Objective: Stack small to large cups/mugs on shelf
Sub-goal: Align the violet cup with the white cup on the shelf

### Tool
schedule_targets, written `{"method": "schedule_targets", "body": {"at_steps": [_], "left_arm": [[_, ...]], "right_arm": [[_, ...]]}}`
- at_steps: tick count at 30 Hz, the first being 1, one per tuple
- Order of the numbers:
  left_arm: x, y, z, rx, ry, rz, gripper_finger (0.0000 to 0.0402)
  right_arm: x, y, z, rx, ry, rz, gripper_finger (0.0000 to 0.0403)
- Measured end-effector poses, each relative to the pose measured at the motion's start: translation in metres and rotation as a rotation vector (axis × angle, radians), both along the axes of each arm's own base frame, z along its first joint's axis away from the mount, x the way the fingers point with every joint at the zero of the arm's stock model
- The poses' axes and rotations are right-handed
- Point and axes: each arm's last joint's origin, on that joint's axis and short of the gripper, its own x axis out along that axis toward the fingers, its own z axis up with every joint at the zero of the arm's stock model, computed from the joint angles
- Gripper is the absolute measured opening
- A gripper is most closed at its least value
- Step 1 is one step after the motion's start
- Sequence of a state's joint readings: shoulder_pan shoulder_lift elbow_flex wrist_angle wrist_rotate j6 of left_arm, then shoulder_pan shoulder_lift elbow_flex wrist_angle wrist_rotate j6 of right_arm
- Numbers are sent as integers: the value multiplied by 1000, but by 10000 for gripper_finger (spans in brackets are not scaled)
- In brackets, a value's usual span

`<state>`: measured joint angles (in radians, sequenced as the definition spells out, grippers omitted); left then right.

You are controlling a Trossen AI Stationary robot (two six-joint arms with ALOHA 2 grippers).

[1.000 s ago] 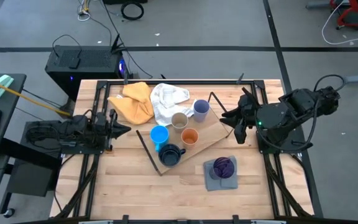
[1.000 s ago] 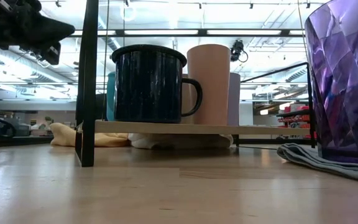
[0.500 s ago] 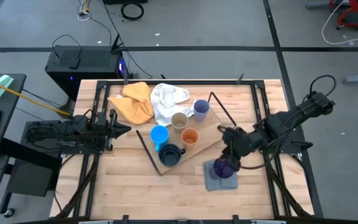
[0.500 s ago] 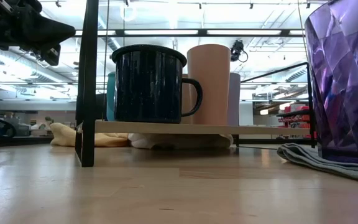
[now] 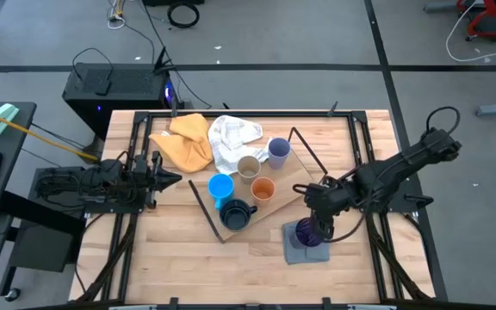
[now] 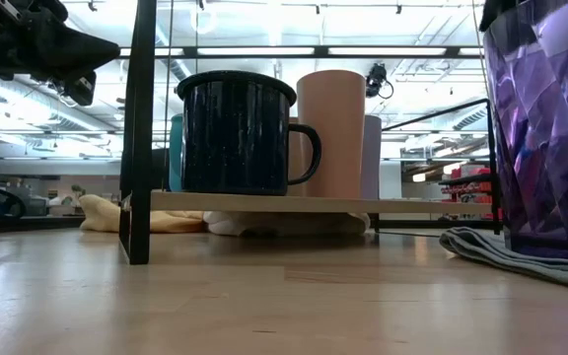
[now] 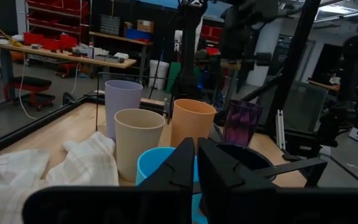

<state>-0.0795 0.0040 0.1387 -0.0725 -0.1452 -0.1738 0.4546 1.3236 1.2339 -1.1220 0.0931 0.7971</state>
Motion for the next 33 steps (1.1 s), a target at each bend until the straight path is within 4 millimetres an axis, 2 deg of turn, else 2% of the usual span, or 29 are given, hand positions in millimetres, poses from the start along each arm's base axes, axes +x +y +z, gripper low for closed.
{"method": "schedule_targets", "body": {"at_steps": [12,19,22,24,26,27,33], "left_arm": [[0,0,0,0,0,11,19],[0,0,0,0,0,11,29],[0,0,0,0,0,11,32],[0,0,0,0,0,11,31],[0,0,0,0,5,11,28],[0,0,-1,0,6,11,26],[0,0,-2,-6,15,17,19]], "right_arm": [[27,5,-32,-21,133,105,213],[38,11,-45,-16,157,120,206],[39,11,-45,-12,157,110,168],[38,11,-44,-4,154,102,115],[37,10,-41,3,146,108,43],[35,10,-40,2,146,109,24],[34,9,-37,16,136,104,8]]}}
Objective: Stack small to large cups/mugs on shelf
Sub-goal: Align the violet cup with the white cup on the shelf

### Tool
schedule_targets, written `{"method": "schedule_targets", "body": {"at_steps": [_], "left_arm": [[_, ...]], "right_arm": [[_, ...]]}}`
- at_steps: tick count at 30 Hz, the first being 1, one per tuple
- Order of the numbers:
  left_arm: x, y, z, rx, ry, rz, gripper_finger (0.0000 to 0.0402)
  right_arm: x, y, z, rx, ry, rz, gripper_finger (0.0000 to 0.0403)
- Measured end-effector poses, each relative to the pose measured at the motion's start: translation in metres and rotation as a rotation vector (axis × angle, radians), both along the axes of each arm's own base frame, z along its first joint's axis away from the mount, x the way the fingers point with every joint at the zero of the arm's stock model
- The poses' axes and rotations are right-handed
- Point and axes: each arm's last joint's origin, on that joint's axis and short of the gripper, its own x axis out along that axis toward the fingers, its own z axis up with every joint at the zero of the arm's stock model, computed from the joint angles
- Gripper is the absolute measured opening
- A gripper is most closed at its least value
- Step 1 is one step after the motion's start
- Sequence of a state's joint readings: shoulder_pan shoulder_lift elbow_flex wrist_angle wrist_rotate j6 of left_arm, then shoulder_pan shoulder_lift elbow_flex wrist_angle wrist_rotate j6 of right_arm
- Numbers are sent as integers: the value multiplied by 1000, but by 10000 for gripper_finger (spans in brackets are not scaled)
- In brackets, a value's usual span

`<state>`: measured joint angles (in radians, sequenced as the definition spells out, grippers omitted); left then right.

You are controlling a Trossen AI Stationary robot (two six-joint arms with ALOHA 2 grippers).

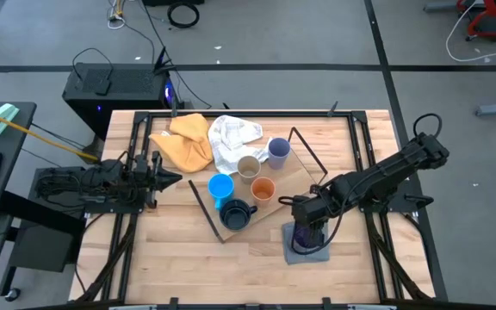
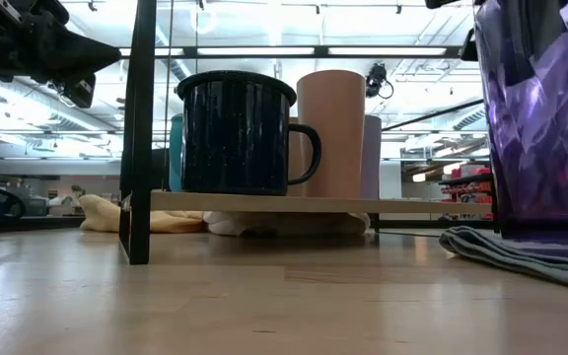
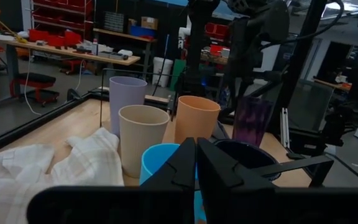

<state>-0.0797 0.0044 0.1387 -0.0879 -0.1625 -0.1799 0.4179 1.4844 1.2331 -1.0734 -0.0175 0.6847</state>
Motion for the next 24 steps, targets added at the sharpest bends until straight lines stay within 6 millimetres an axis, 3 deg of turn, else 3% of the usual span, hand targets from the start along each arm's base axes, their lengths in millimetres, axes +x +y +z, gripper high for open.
{"method": "schedule_targets", "body": {"at_steps": [4,10,17,24], "left_arm": [[0,0,0,-4,0,1,22],[0,0,0,-19,-1,1,31],[0,0,0,-19,-1,0,24],[0,0,0,-20,-2,0,21]], "right_arm": [[-3,-3,6,2,38,-2,7],[-5,-19,33,-36,83,-10,7],[6,-59,70,-69,2,-109,7],[4,-99,78,-105,45,-292,7]]}}
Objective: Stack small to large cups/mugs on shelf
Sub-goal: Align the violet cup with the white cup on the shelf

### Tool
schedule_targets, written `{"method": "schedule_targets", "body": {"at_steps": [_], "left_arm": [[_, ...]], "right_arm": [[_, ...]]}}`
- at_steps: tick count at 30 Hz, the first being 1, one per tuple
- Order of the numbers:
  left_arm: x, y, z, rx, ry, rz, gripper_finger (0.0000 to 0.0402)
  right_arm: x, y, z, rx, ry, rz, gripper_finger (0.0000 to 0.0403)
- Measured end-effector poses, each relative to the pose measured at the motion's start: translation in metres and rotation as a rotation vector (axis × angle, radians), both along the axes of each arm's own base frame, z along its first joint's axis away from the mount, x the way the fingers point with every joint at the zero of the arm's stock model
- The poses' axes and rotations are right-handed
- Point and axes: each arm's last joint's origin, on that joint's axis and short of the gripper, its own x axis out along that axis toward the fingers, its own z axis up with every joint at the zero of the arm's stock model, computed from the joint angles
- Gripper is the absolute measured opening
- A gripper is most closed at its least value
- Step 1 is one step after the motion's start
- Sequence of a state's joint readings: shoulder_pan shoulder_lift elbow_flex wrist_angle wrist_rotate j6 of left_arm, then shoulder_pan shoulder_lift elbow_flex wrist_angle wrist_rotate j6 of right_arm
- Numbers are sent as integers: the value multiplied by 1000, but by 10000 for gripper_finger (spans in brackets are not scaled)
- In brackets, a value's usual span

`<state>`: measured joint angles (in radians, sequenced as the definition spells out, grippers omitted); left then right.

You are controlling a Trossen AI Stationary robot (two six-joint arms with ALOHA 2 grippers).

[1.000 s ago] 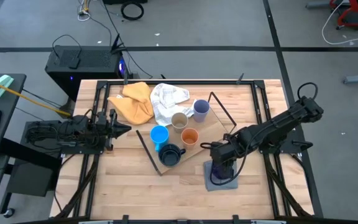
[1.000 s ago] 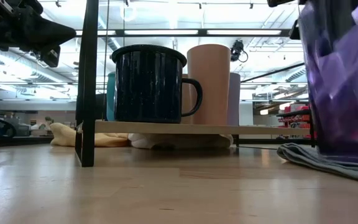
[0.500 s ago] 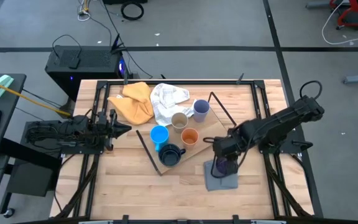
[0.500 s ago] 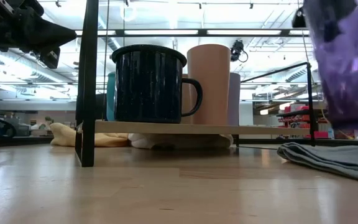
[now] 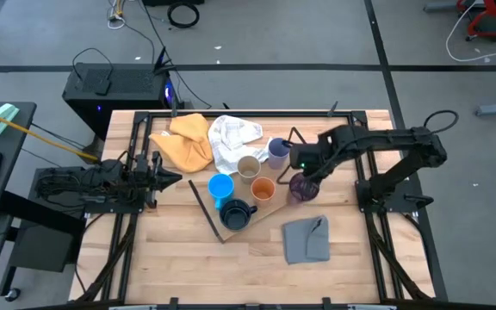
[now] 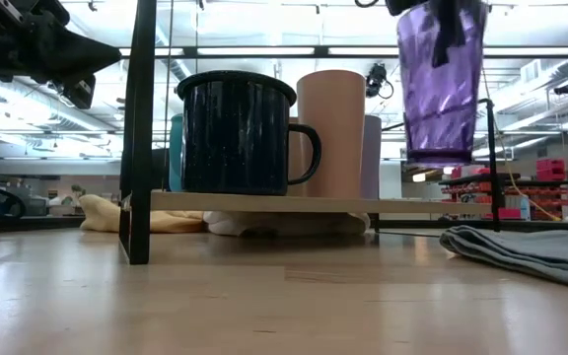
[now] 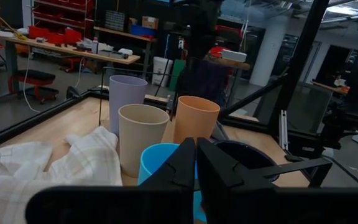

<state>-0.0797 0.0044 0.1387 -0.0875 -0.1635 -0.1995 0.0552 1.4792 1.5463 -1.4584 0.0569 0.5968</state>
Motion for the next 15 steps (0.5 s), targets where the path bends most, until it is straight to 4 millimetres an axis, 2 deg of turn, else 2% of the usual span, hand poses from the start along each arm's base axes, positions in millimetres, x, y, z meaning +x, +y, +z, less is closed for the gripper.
{"method": "schedule_targets", "body": {"at_steps": [9,15], "left_arm": [[0,0,0,-3,0,0,26],[0,0,0,-4,-1,0,17]], "right_arm": [[2,-25,0,-32,-20,-190,7],[13,-37,-12,-35,35,-260,7]]}}
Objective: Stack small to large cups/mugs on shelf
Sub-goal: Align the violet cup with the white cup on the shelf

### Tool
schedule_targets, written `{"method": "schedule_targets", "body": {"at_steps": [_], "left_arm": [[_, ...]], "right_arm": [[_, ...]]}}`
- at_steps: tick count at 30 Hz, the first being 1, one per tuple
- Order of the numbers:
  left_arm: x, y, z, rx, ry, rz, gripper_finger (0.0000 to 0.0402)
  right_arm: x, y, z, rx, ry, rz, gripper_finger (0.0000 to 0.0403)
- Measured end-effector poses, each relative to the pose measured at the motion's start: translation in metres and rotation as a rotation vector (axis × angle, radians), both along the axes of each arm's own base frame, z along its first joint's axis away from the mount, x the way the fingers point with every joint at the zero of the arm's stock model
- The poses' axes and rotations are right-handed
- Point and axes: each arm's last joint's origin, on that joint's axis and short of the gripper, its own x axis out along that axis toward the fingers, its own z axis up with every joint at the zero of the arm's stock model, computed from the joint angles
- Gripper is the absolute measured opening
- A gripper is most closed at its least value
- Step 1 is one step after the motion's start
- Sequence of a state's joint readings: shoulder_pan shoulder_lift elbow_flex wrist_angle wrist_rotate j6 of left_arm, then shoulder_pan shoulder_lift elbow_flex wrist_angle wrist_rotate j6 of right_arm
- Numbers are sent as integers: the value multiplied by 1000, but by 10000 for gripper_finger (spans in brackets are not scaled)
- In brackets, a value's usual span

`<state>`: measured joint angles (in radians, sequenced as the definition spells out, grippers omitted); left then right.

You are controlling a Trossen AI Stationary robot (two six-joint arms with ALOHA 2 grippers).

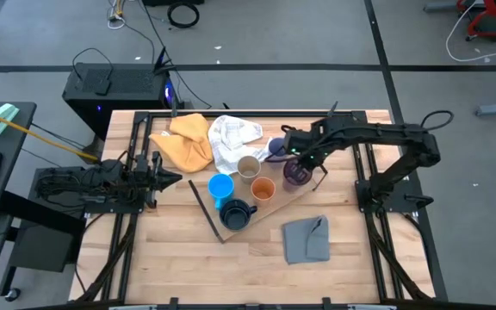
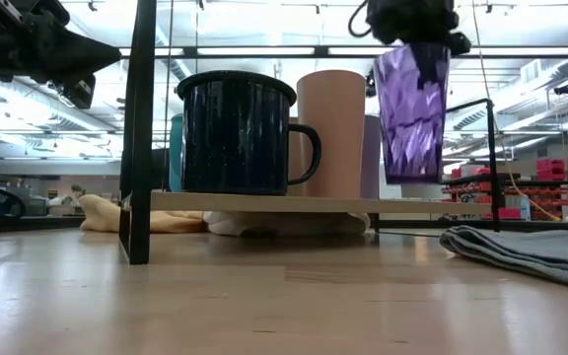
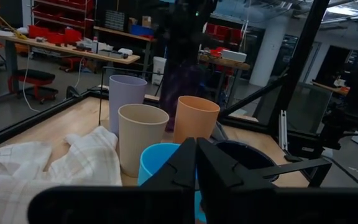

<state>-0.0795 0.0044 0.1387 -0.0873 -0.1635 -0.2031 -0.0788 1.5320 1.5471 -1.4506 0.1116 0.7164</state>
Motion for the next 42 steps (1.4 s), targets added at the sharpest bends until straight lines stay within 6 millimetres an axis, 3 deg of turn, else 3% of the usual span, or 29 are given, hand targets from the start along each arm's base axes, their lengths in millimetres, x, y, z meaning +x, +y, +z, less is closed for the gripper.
{"method": "schedule_targets", "body": {"at_steps": [6,11,42], "left_arm": [[0,0,0,-3,-1,0,21],[0,0,0,-4,0,0,28],[0,0,0,-5,0,0,19]], "right_arm": [[16,-1,-17,10,63,40,7],[22,-1,-19,6,35,53,7],[18,-3,-17,-9,39,80,24]]}}
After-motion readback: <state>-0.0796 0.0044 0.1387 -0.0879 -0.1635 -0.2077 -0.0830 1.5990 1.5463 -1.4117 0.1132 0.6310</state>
